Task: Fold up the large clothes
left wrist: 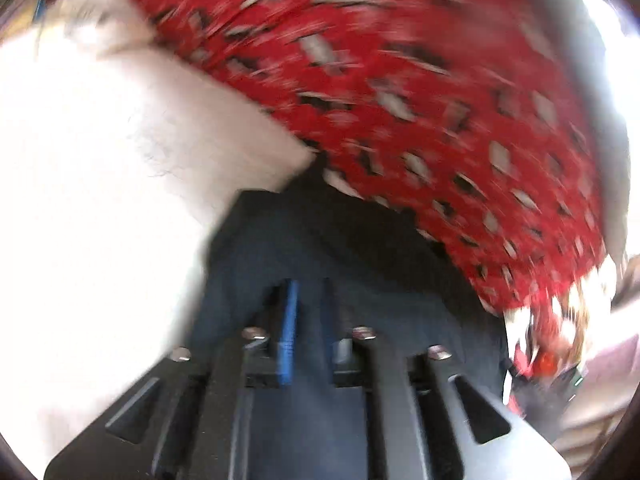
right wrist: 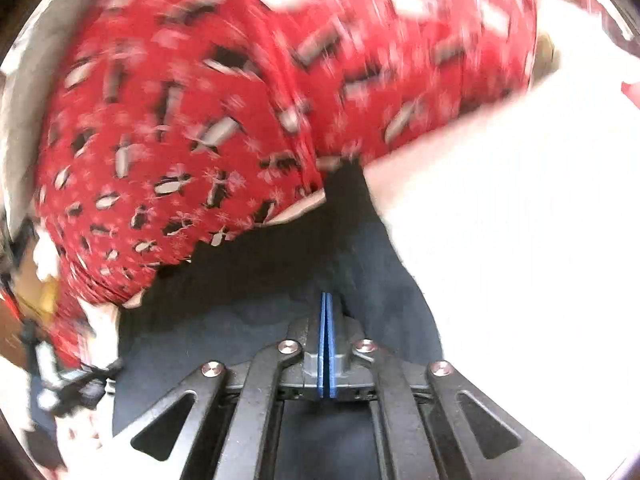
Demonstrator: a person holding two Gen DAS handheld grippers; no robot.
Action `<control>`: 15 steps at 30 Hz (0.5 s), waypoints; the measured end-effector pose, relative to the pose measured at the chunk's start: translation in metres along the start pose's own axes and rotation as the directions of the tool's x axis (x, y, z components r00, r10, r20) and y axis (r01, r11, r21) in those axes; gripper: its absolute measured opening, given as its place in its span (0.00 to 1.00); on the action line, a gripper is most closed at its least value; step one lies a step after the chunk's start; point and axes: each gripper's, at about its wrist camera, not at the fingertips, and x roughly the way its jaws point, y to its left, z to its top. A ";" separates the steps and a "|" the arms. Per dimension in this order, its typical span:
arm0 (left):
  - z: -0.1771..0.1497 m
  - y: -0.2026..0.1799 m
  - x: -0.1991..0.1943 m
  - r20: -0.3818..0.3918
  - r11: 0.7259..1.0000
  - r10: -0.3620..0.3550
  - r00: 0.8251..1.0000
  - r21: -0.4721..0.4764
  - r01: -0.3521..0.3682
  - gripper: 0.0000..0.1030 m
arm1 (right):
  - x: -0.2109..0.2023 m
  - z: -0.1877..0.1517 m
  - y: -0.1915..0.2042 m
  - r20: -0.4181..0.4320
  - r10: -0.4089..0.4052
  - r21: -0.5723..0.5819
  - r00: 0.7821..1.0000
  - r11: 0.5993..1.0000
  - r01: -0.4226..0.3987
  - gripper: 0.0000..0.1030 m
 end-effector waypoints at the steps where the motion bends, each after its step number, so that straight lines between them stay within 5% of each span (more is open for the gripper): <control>1: -0.014 -0.006 -0.005 0.022 0.998 0.042 0.999 0.041 -0.043 0.43 | -0.019 -0.008 0.005 0.054 0.039 -0.035 0.998 0.999 -0.037 0.13; 2: -0.019 -0.010 -0.004 0.030 0.994 0.089 0.996 0.065 -0.091 0.59 | -0.030 -0.018 0.005 0.082 0.081 -0.051 0.993 0.996 -0.077 0.19; 3: -0.029 -0.012 0.006 0.009 0.980 0.160 0.987 0.115 -0.160 0.59 | -0.032 -0.028 0.003 0.090 0.091 -0.060 0.992 0.995 -0.086 0.39; 4: -0.034 -0.012 0.013 -0.022 0.970 0.196 0.980 0.148 -0.191 0.59 | -0.026 -0.032 0.004 0.068 0.052 -0.068 0.996 0.997 -0.047 0.45; 6: -0.038 -0.013 -0.002 0.002 0.961 0.223 0.975 0.166 -0.220 0.57 | -0.004 -0.047 0.000 -0.054 -0.057 -0.115 0.997 0.992 0.050 0.44; 9: -0.046 -0.019 -0.035 0.038 0.984 0.121 0.992 0.127 -0.125 0.58 | -0.043 -0.050 0.006 0.023 -0.002 -0.090 1.000 0.996 0.004 0.46; 11: -0.056 -0.017 -0.038 0.039 0.984 0.136 0.990 0.108 -0.139 0.60 | -0.069 -0.060 0.008 0.105 0.047 -0.108 0.993 0.993 -0.036 0.48; 12: -0.059 -0.014 -0.028 0.008 0.980 0.162 0.987 0.117 -0.162 0.60 | -0.073 -0.068 0.008 0.131 -0.003 -0.134 0.991 0.991 0.021 0.60; 15: -0.066 -0.017 -0.018 -0.004 0.957 0.240 0.971 0.169 -0.236 0.60 | -0.037 -0.085 -0.009 -0.038 -0.148 -0.156 0.988 0.978 0.140 0.65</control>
